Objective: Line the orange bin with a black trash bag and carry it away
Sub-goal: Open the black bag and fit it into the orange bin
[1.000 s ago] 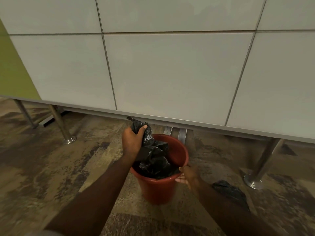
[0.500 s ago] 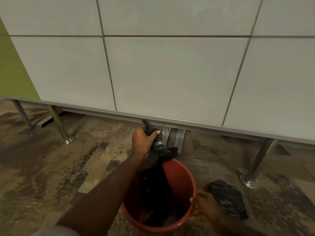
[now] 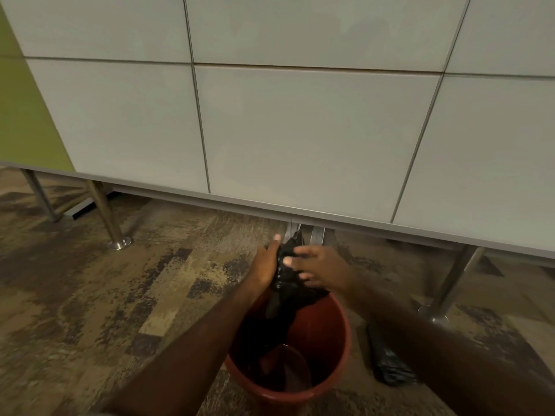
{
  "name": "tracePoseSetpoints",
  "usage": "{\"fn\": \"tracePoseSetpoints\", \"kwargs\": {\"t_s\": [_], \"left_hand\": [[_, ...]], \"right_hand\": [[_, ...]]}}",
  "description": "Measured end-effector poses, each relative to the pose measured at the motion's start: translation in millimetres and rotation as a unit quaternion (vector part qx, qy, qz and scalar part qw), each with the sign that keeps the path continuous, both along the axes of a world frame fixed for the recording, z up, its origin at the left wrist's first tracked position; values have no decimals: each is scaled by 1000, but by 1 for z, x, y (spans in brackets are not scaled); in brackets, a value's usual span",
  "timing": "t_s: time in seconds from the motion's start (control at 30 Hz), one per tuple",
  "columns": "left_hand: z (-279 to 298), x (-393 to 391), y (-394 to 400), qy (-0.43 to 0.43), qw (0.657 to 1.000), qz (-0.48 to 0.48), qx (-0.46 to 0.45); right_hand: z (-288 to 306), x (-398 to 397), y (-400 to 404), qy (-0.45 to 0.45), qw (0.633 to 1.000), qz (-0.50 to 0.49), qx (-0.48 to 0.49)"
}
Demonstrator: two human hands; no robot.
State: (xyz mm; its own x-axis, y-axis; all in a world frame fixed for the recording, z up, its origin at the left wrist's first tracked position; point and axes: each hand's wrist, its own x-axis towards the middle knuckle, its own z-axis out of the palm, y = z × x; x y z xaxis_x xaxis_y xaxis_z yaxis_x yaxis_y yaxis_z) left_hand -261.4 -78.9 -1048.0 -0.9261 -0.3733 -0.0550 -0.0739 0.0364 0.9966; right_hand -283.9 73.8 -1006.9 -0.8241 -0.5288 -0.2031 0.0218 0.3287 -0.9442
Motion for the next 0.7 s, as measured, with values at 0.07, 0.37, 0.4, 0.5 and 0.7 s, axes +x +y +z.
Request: {"fn": "tracePoseSetpoints", "kwargs": {"t_s": [0.07, 0.37, 0.4, 0.5, 0.7], "left_hand": [[-1, 4, -3, 2, 1000, -13, -12], [0, 14, -50, 38, 993, 110, -23], [1, 16, -56, 32, 993, 112, -32], [-8, 19, -78, -38, 990, 84, -111], [-20, 34, -89, -173, 854, 95, -481]], "right_hand": [[-8, 6, -8, 28, 1000, -10, 6], [-31, -21, 31, 36, 988, -131, -78], [-33, -28, 40, 30, 986, -142, -81], [-37, -47, 64, 6, 981, -167, -100], [-40, -50, 77, -1, 981, -133, -139]]}}
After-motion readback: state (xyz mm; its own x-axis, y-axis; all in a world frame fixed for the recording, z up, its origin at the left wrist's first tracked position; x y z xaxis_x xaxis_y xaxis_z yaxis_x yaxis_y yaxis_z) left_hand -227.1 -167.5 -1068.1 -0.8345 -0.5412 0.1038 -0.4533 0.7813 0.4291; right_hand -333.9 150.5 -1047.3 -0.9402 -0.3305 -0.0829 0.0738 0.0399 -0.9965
